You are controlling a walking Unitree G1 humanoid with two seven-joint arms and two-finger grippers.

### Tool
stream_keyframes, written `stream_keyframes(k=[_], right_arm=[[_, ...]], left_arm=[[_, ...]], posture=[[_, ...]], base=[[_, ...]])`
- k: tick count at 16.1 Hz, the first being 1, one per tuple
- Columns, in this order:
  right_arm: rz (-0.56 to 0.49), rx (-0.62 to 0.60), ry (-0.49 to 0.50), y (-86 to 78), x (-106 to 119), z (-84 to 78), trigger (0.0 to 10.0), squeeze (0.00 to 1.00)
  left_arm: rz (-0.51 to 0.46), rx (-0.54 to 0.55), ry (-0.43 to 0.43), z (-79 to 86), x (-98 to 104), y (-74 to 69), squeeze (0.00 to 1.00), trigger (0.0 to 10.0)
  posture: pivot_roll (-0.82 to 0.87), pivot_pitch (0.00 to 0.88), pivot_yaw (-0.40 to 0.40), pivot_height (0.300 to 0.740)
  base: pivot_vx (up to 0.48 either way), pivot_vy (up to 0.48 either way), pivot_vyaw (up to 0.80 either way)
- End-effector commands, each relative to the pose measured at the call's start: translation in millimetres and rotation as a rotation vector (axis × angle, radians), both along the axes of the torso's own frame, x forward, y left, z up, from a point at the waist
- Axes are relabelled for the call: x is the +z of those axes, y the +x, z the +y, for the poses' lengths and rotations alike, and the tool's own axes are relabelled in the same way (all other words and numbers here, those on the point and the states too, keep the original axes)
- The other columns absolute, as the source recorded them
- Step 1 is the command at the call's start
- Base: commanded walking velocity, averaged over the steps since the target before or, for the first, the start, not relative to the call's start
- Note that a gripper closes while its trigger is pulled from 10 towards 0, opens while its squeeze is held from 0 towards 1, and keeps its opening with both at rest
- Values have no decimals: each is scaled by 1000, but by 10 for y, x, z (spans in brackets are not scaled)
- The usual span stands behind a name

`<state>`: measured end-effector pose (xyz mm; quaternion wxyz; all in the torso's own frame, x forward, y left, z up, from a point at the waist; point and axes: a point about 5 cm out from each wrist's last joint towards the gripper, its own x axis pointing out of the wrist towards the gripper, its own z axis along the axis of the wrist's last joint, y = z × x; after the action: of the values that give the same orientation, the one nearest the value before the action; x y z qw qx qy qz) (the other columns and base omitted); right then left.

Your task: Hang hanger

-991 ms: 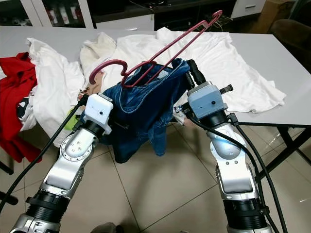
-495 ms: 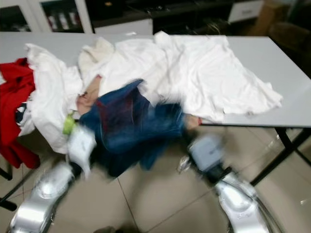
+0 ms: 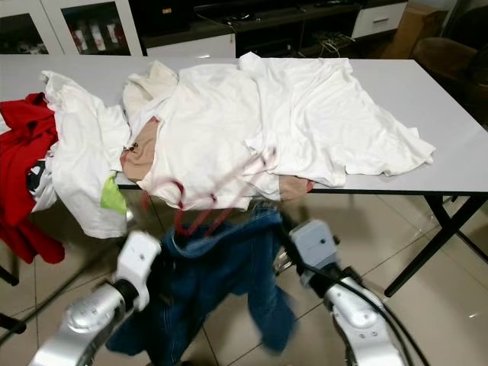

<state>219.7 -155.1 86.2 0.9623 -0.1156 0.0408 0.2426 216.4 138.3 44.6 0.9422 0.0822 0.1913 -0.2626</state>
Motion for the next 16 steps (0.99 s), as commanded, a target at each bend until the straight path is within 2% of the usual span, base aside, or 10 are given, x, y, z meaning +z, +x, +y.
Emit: stream_keyframes(k=[1,6,9,10,12,16], right_arm=[[23,-7,-37,32,-96,-15,10000,0],[127,-10,-86,71,-458,-27,10000,0],[179,-54,-115,121,-673,-64,10000,0],[224,-76,-137,106,-820,-105,10000,0],[261,-84,-149,79,-947,-123,10000,0],[306,-41,-118,44,-1105,-10,10000,0]], left_arm=[[55,19,66,109,-177,-54,0,10000],[153,-13,197,223,-602,-170,0,10000],[187,-22,268,241,-797,-113,0,10000],[218,3,298,262,-887,-81,0,10000],[258,38,333,291,-979,-65,0,10000],[314,101,358,276,-1096,-62,0,10000]], posture=[[46,0,53,740],[48,0,48,740],[45,0,41,740],[41,0,43,740],[41,0,45,740],[35,0,52,740]], base=[[0,0,0],[0,0,0],[0,0,0],[0,0,0],[0,0,0],[0,0,0]])
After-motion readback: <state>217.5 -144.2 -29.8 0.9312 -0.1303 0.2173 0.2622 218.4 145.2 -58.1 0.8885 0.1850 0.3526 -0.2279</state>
